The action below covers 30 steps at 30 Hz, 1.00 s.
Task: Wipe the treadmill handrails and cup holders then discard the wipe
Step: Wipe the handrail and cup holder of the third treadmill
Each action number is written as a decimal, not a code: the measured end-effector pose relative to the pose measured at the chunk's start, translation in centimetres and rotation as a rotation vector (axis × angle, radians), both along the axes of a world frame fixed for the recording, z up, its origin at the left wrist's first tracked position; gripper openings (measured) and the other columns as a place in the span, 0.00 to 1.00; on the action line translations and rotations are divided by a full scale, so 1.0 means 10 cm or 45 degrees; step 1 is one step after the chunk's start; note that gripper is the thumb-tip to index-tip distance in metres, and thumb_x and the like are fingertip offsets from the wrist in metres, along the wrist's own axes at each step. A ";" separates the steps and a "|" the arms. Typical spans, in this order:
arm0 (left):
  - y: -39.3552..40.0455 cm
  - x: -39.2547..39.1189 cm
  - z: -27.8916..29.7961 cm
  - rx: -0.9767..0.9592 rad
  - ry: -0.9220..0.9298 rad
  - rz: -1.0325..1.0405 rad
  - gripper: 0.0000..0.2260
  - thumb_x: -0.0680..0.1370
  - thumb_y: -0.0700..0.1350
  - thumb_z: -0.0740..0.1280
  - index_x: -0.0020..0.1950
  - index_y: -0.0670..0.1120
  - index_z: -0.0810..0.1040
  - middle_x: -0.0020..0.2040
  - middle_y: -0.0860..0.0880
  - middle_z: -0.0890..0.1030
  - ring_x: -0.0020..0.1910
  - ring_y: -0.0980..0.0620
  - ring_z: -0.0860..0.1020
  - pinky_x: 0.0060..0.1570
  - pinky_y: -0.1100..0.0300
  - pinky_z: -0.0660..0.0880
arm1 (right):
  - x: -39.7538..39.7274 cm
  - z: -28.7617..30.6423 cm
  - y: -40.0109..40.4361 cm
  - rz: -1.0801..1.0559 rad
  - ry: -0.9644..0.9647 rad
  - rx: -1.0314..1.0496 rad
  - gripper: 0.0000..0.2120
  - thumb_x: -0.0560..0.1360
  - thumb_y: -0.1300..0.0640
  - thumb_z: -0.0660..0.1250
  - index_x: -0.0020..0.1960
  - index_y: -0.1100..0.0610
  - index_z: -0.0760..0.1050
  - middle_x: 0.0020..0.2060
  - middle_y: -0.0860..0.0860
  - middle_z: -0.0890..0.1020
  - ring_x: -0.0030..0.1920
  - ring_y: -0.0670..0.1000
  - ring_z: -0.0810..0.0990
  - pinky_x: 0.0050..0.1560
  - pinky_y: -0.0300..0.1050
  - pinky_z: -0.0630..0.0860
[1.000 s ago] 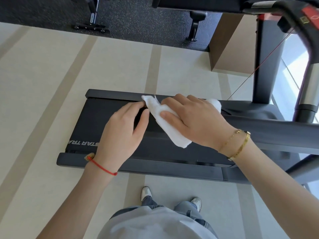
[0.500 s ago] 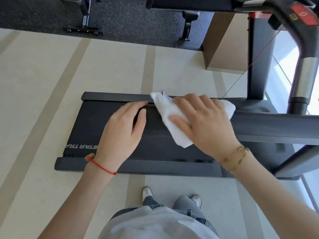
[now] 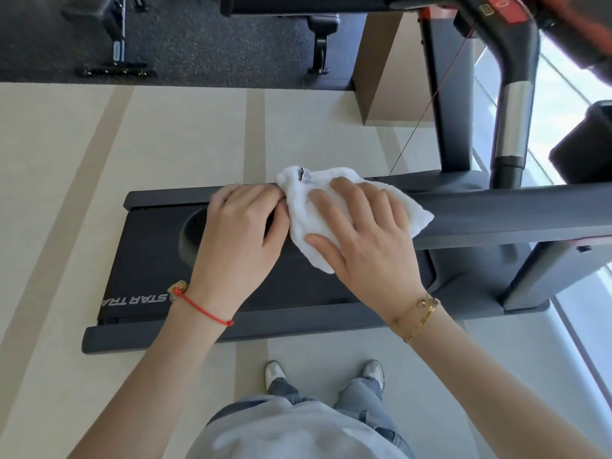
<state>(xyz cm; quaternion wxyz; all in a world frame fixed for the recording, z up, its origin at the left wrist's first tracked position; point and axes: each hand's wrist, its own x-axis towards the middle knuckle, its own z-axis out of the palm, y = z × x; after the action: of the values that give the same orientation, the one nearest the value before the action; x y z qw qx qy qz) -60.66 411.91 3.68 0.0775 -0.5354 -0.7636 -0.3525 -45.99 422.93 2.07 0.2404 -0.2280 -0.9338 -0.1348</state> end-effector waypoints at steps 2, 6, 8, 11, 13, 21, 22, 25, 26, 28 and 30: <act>0.10 0.11 0.00 -0.013 -0.009 -0.035 0.08 0.80 0.37 0.62 0.42 0.41 0.77 0.36 0.52 0.75 0.36 0.50 0.69 0.51 0.51 0.71 | 0.15 -0.02 0.10 -0.028 0.029 -0.023 0.22 0.82 0.41 0.53 0.67 0.53 0.73 0.64 0.56 0.75 0.57 0.61 0.73 0.57 0.57 0.70; 0.36 0.39 0.02 -0.018 -0.008 -0.103 0.08 0.80 0.38 0.62 0.43 0.40 0.78 0.36 0.50 0.77 0.35 0.48 0.70 0.48 0.53 0.70 | 0.46 -0.04 0.33 -0.074 0.060 -0.031 0.22 0.82 0.41 0.52 0.67 0.53 0.73 0.65 0.56 0.75 0.60 0.61 0.73 0.59 0.57 0.69; 0.51 0.56 0.04 -0.013 -0.013 -0.142 0.08 0.80 0.38 0.62 0.43 0.40 0.78 0.36 0.51 0.76 0.35 0.52 0.67 0.48 0.55 0.69 | 0.64 -0.04 0.47 -0.098 0.068 -0.026 0.22 0.82 0.41 0.52 0.67 0.53 0.72 0.65 0.56 0.74 0.61 0.61 0.72 0.60 0.56 0.67; 0.72 0.83 0.06 -0.015 -0.019 -0.179 0.07 0.80 0.39 0.63 0.47 0.42 0.80 0.40 0.50 0.80 0.38 0.52 0.72 0.51 0.56 0.69 | 0.92 -0.03 0.70 -0.129 0.085 -0.035 0.22 0.82 0.41 0.53 0.67 0.53 0.72 0.65 0.56 0.74 0.61 0.61 0.71 0.62 0.55 0.65; 0.85 0.98 0.07 -0.012 -0.036 -0.214 0.07 0.80 0.39 0.63 0.48 0.42 0.80 0.42 0.50 0.82 0.40 0.49 0.76 0.51 0.53 0.72 | 1.08 -0.01 0.84 -0.135 0.092 -0.047 0.22 0.82 0.42 0.52 0.67 0.54 0.73 0.64 0.56 0.74 0.61 0.61 0.72 0.62 0.55 0.65; 1.60 1.82 0.16 0.006 -0.058 -0.279 0.07 0.80 0.39 0.62 0.46 0.40 0.78 0.39 0.52 0.77 0.38 0.49 0.72 0.46 0.53 0.71 | 1.90 0.06 1.51 -0.143 0.189 -0.049 0.19 0.82 0.45 0.54 0.64 0.54 0.74 0.62 0.55 0.76 0.58 0.58 0.70 0.60 0.54 0.65; 1.69 1.91 0.16 0.005 -0.056 -0.275 0.07 0.80 0.40 0.62 0.45 0.40 0.78 0.38 0.52 0.76 0.38 0.50 0.71 0.46 0.53 0.70 | 1.99 0.06 1.58 -0.138 0.203 -0.047 0.19 0.82 0.45 0.54 0.64 0.54 0.74 0.61 0.55 0.76 0.58 0.58 0.70 0.59 0.54 0.65; 1.92 2.18 0.19 -0.011 -0.055 -0.276 0.08 0.81 0.41 0.62 0.46 0.41 0.78 0.40 0.50 0.79 0.40 0.49 0.74 0.48 0.54 0.70 | 2.28 0.08 1.81 -0.133 0.231 -0.038 0.18 0.82 0.45 0.54 0.64 0.54 0.73 0.62 0.55 0.75 0.58 0.58 0.70 0.59 0.55 0.66; 1.99 2.27 0.20 -0.013 -0.056 -0.282 0.08 0.81 0.41 0.62 0.47 0.41 0.79 0.41 0.50 0.80 0.41 0.50 0.75 0.49 0.54 0.71 | 2.38 0.08 1.90 -0.135 0.233 -0.036 0.18 0.82 0.45 0.54 0.64 0.54 0.73 0.62 0.55 0.75 0.59 0.58 0.70 0.60 0.55 0.66; 2.11 2.44 0.21 -0.012 -0.057 -0.286 0.07 0.81 0.41 0.63 0.50 0.43 0.80 0.44 0.51 0.81 0.43 0.50 0.76 0.51 0.53 0.72 | 2.58 0.10 2.06 -0.145 0.228 -0.036 0.18 0.82 0.45 0.54 0.64 0.54 0.72 0.63 0.55 0.74 0.60 0.59 0.70 0.61 0.55 0.65; 2.23 2.61 0.23 -0.006 -0.061 -0.281 0.07 0.81 0.41 0.63 0.53 0.44 0.81 0.47 0.51 0.83 0.46 0.50 0.78 0.54 0.53 0.73 | 2.77 0.12 2.20 -0.149 0.221 -0.038 0.18 0.82 0.45 0.53 0.64 0.53 0.72 0.63 0.54 0.74 0.60 0.59 0.70 0.62 0.55 0.65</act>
<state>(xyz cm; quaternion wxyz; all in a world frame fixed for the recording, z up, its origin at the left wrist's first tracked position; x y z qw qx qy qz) -34.59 434.23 5.98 0.0187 -0.6079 -0.7025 -0.3696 -18.32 444.98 3.31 0.3087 -0.2966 -0.8964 -0.1147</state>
